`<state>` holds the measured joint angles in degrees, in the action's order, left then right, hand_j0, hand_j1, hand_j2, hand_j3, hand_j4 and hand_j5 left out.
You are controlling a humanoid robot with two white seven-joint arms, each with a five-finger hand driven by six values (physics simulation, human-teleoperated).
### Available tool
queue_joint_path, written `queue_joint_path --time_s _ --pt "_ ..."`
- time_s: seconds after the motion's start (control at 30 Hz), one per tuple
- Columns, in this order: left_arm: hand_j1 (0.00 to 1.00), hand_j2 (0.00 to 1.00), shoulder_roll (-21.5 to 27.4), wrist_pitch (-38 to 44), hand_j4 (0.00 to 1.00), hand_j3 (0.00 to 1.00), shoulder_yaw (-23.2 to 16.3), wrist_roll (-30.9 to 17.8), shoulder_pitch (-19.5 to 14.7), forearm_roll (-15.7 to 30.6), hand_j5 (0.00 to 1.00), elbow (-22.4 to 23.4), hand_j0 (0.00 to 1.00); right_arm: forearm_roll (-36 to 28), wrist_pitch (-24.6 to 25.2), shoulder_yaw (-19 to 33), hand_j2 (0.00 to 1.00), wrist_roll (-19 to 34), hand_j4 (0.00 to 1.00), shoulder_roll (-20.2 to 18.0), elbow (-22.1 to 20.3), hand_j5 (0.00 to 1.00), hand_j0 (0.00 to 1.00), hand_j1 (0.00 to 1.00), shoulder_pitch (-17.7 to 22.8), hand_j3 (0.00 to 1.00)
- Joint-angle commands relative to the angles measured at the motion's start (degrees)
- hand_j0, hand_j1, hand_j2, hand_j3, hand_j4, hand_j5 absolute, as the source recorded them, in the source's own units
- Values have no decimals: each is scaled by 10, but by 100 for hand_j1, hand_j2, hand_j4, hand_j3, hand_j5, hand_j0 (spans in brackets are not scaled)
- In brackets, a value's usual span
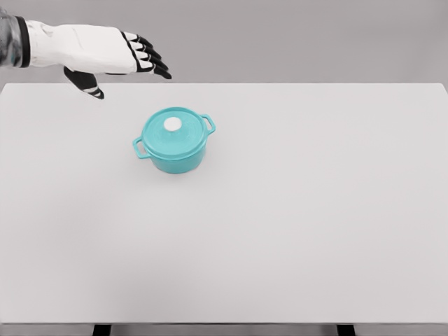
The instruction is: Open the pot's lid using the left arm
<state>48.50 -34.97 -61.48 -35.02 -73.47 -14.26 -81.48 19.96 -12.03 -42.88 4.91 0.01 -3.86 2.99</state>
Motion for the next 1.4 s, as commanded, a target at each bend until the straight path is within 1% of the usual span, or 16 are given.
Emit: queue_joint_path --time_s 0.0,0.07,0.17,0.23,0.27,0.3,0.4,0.43,0.5,0.6,0.67,0.83,0.97,1.17,1.3,1.37 --pt "100 100 -8 0 100 100 -23 0 -3 2 100 -2 100 0 0 0 100 0 100 0 0 100 100 100 0 100" --pt "100 100 -55 3 100 100 -77 0 -35 0 100 3 100 0 0 0 100 0 100 0 0 100 100 100 0 100" --pt "100 100 -85 11 100 100 -80 0 -37 -2 100 7 100 0 0 0 100 0 100 0 0 100 100 100 0 100" --pt "100 100 -109 13 100 100 -81 0 -32 -3 100 28 100 0 0 0 100 0 100 0 0 100 100 100 0 100" --pt "100 100 -109 14 100 100 -86 0 -31 -4 100 33 100 0 0 0 100 0 100 0 0 100 100 100 0 100" --pt "100 100 -110 14 100 100 -101 0 -31 -4 100 39 100 0 0 0 100 0 100 0 0 100 100 100 0 100" --pt "100 100 -109 14 100 100 -111 0 -26 -4 100 39 100 0 0 0 100 0 100 0 0 100 100 100 0 100" --pt "100 100 -109 15 100 100 -111 0 -24 -4 100 39 100 0 0 0 100 0 100 0 0 100 100 100 0 100" --pt "96 96 -108 14 96 96 -110 0 -17 -5 96 39 96 0 0 0 100 0 100 0 0 100 100 100 0 100" --pt "95 95 -106 15 95 95 -110 0 -16 -9 95 40 95 0 0 0 100 0 100 0 0 100 100 100 0 100" --pt "89 89 -105 15 89 89 -110 0 -16 -9 89 40 89 0 0 0 100 0 100 0 0 100 100 100 0 100" --pt "89 89 -105 14 89 89 -110 0 -15 -9 89 41 89 0 0 0 100 0 100 0 0 100 100 100 0 100" --pt "89 89 -106 15 89 89 -111 0 -5 -16 89 43 89 0 0 0 100 0 100 0 0 100 100 100 0 100" --pt "89 89 -118 14 89 89 -111 0 3 -22 89 69 89 0 0 0 100 0 100 0 0 100 100 100 0 100" --pt "87 87 -123 15 87 87 -111 0 4 -22 87 70 87 0 0 0 100 0 100 0 0 100 100 100 0 100" --pt "86 86 -133 15 86 86 -111 0 5 -39 86 90 86 0 0 0 100 0 100 0 0 100 100 100 0 100"
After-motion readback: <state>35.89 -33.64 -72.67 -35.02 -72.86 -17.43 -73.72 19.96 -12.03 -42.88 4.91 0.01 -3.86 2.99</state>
